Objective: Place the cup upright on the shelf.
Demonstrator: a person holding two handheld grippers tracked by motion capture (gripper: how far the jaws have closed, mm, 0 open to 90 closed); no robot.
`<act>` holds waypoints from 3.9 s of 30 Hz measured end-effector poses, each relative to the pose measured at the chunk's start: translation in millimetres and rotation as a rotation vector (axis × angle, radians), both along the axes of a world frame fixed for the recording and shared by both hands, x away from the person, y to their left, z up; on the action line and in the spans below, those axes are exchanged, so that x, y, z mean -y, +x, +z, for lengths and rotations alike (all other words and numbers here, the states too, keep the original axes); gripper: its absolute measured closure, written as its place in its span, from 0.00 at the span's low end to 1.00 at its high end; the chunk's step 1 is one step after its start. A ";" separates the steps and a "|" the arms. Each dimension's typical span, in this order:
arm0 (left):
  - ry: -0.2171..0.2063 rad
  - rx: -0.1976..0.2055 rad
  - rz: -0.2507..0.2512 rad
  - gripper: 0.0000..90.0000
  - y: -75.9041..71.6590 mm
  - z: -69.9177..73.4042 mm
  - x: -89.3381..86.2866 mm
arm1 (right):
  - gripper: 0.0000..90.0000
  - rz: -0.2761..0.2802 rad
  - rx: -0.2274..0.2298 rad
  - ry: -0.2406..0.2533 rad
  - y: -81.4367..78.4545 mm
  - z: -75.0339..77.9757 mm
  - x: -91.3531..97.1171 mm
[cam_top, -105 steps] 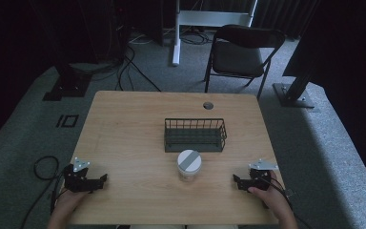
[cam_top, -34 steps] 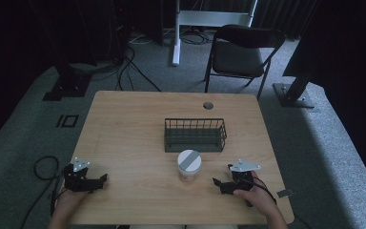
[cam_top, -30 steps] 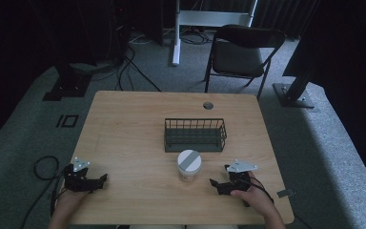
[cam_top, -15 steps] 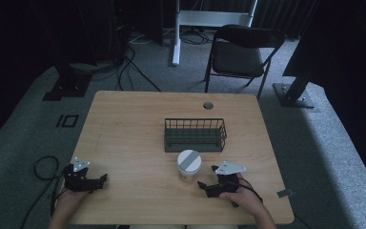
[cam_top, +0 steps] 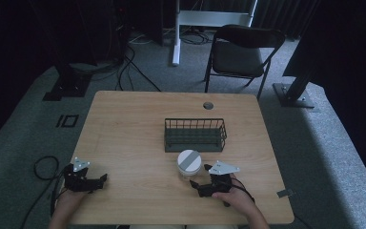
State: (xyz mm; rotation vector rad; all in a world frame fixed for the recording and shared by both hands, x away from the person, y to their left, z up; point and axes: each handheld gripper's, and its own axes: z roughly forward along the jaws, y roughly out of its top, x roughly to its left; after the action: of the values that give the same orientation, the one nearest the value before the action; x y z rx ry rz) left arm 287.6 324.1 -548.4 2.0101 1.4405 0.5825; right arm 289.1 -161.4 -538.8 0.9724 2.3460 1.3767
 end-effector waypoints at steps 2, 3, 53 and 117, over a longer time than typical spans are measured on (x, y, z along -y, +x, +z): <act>0.000 0.000 0.000 0.00 0.0 0.0 0.0 | 0.12 -0.002 0.000 0.004 0.1 0.2 -1.2; 0.000 0.000 0.000 0.00 0.0 0.0 0.0 | 0.12 -0.008 0.000 0.008 0.3 0.4 -2.7; -0.002 0.001 0.001 0.00 0.0 -0.1 0.1 | 0.19 -0.052 0.078 0.050 10.7 8.2 -38.7; -0.001 0.001 0.007 0.00 0.2 -0.1 -0.3 | 0.20 -0.281 0.284 -0.019 51.9 110.5 -42.2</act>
State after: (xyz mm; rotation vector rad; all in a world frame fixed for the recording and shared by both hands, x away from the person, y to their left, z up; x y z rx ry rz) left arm 287.8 324.4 -548.5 2.0043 1.4478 0.5856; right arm 341.0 -119.2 -428.3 0.9839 1.9305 1.2839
